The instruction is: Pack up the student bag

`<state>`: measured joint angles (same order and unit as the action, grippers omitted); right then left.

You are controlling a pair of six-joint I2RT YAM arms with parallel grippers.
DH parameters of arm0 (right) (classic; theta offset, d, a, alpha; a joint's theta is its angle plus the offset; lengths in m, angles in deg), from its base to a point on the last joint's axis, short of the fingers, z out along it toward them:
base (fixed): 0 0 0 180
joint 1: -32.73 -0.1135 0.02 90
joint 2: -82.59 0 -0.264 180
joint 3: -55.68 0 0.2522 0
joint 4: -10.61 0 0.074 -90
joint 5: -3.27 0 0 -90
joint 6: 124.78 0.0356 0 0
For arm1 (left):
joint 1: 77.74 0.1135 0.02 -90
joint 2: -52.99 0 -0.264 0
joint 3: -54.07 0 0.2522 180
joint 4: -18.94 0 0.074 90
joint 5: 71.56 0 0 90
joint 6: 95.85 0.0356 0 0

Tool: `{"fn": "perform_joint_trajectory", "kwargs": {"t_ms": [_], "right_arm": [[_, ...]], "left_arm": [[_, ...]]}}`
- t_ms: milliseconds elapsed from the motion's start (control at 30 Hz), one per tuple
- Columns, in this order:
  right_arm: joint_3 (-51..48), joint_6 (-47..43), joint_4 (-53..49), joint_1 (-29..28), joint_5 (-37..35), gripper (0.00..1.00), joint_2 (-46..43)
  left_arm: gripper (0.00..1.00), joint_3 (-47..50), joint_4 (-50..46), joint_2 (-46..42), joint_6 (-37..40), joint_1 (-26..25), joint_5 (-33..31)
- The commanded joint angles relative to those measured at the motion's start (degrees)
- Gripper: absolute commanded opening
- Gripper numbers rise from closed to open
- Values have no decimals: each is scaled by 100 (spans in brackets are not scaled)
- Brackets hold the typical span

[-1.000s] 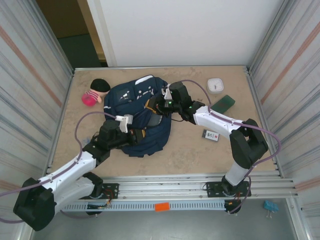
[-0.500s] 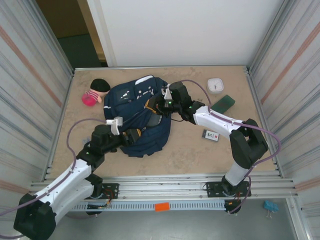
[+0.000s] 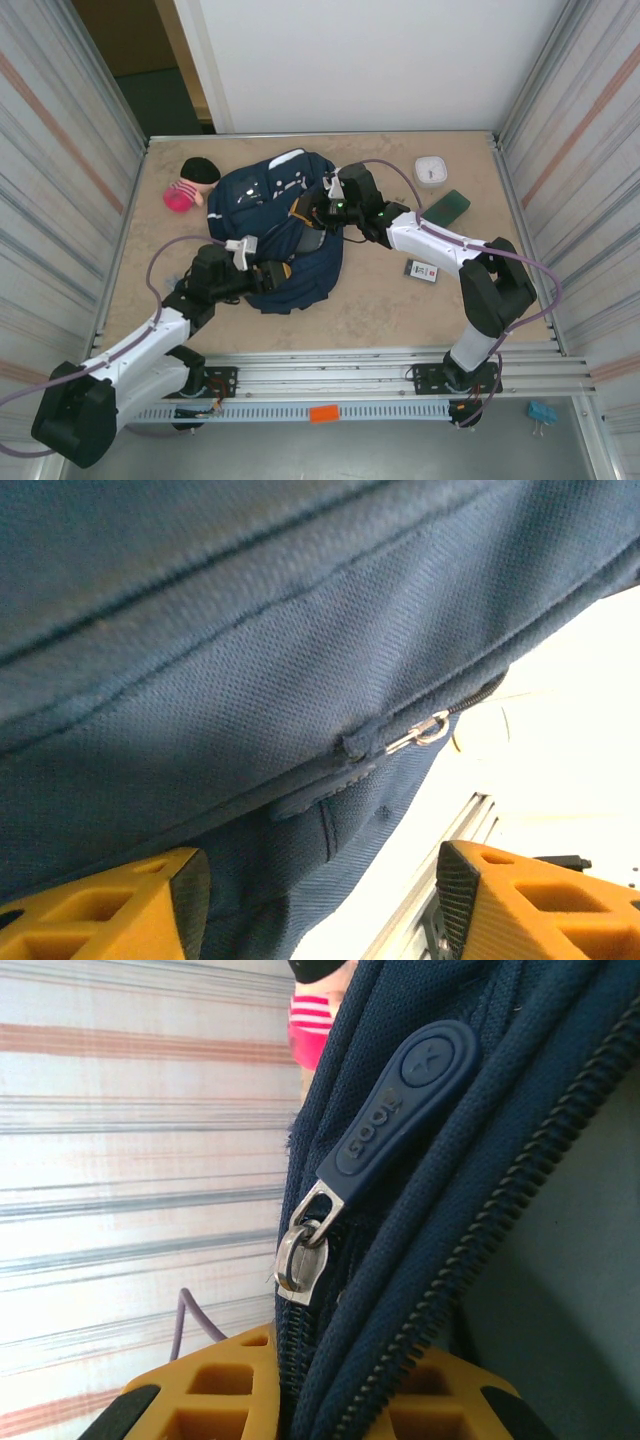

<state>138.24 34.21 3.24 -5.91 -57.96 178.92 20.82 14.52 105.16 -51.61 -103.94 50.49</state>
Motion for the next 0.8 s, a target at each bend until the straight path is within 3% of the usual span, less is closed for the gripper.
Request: {"fn": "perform_joint_trajectory", "kwargs": {"t_ms": [0,467,767], "right_arm": [[363,139,635,-97,209,0,-49],[374,660,862,-344,-3,0,-75],[284,704,875,-380,-62,0,-28]], "left_arm": [[64,-43,-204,-228,-125,-8,277],[67,-39,801,214,-333,-100,-257],[60,-337,1138,216,-124,-265,-190]]}}
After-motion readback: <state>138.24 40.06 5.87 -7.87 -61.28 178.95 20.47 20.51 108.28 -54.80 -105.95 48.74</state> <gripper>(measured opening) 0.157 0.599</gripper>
